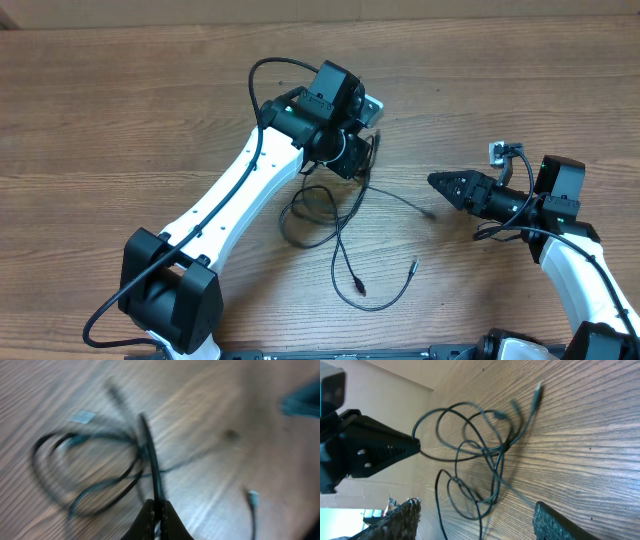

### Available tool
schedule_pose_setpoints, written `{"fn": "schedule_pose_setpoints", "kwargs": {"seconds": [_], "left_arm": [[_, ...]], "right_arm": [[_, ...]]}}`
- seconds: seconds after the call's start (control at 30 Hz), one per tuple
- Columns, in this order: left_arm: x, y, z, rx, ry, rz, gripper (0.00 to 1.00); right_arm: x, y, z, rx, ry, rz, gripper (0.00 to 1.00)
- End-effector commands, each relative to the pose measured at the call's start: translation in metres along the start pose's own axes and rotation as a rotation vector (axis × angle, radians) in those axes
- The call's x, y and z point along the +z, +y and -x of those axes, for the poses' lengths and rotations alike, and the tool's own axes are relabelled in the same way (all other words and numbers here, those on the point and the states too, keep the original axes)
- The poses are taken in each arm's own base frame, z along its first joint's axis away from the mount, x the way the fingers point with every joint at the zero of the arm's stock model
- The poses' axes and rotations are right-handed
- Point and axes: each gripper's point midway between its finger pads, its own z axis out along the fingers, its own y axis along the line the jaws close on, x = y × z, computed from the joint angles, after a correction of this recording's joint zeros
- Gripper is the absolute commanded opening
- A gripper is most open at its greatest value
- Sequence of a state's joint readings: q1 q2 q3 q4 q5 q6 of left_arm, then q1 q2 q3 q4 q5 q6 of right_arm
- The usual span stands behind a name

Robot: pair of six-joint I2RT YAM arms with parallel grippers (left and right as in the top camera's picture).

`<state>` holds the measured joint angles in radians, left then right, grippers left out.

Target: Untangle cables

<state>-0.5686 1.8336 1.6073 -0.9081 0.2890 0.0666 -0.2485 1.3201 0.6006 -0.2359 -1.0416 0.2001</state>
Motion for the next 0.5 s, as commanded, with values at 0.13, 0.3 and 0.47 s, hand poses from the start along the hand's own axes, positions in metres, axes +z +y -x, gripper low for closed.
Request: {"fn": "schedule_pose_setpoints", "kwargs": {"seconds": [0.13, 0.3, 0.47], "left_arm": [[0.001, 0.01, -0.004, 0.046, 0.026, 0.041, 0.12], [-0.001, 0.052, -0.017, -0.202, 0.043, 0.287, 0.18], [0.022, 0.058, -0.028, -0.294, 0.021, 0.288, 1.0]], "right_arm": [[-0.003, 0.003, 0.007, -0.047, -0.019, -0.017, 0.74], [-0.003, 0.003, 0.007, -0.047, -0.019, -0.017, 0.74], [-0.003, 0.003, 0.007, -0.047, -0.019, -0.017, 0.74]]}}
